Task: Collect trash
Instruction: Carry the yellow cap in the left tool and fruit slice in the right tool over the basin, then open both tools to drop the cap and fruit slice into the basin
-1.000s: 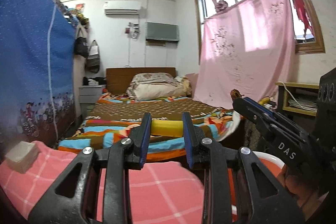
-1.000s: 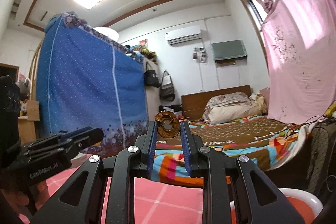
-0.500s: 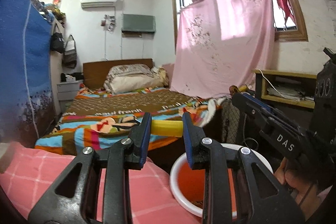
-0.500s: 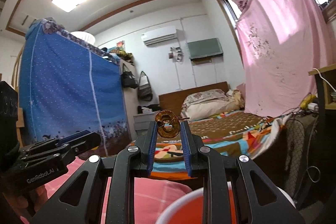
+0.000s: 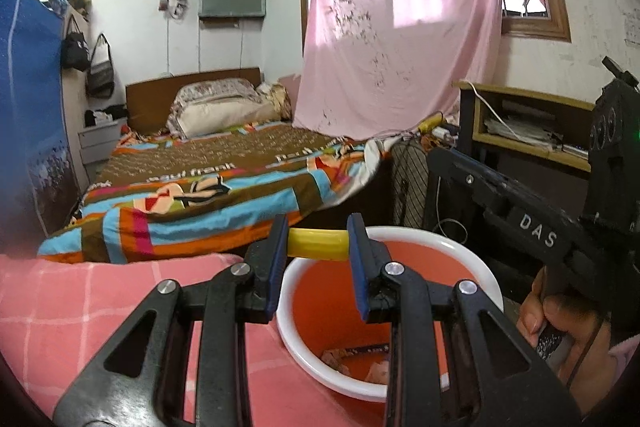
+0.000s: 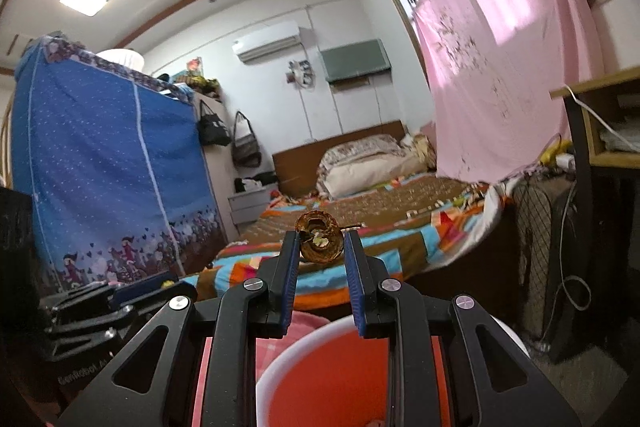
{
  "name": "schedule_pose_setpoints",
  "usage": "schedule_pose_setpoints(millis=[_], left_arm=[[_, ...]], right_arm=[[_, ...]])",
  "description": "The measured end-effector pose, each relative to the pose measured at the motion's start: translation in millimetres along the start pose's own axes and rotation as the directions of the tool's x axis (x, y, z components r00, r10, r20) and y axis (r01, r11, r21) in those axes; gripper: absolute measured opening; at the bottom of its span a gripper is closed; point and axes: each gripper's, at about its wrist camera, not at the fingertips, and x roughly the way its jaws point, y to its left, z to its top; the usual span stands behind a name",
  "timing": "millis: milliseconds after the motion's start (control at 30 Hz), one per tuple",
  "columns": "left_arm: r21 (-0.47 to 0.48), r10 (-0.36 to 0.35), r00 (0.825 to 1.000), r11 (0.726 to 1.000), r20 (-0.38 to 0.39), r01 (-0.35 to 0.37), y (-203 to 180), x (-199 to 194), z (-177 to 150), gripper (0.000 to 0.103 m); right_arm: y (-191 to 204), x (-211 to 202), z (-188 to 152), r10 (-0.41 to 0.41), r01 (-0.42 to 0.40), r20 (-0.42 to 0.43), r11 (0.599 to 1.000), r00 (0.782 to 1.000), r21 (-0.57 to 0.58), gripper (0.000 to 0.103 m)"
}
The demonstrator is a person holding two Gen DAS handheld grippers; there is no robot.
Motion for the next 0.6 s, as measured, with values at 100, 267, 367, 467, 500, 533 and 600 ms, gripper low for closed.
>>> schedule_pose_setpoints(millis=[100, 267, 367, 467, 500, 533, 600], left_arm=[[-0.012, -0.010, 0.999, 1.000, -0.030, 0.010, 0, 7, -3, 0.033], [-0.045, -0.025, 0.997, 0.999, -0.070, 0.021, 1, 18, -6, 0.033], [-0.072, -0.036, 0.994, 0.997, -0.101, 0.029, 3, 25, -8, 0.033], [-0.109, -0.053, 0.989, 0.993, -0.137, 0.038, 5, 33, -10, 0.033], [-0.116, -0.057, 0.987, 0.992, -0.147, 0.040, 6, 35, -10, 0.033], [-0.123, -0.062, 0.985, 0.992, -0.158, 0.043, 6, 37, -11, 0.033], [-0.124, -0.065, 0.983, 0.991, -0.171, 0.044, 5, 39, -12, 0.033]], right_arm=[[-5, 2, -1, -0.012, 0.012, -0.024, 1.000, 1.000, 0.027, 0.021], [-10, 7, -3, -0.032, 0.035, -0.060, 0.999, 0.998, 0.039, 0.021], [-10, 11, -6, -0.041, 0.045, -0.091, 0.998, 0.995, 0.039, 0.021], [-11, 15, -9, -0.044, 0.049, -0.121, 0.998, 0.992, 0.043, 0.021], [-11, 15, -10, -0.043, 0.049, -0.127, 0.998, 0.991, 0.045, 0.021], [-12, 16, -11, -0.043, 0.050, -0.135, 0.998, 0.990, 0.047, 0.021], [-12, 17, -11, -0.044, 0.051, -0.146, 0.997, 0.988, 0.050, 0.021]])
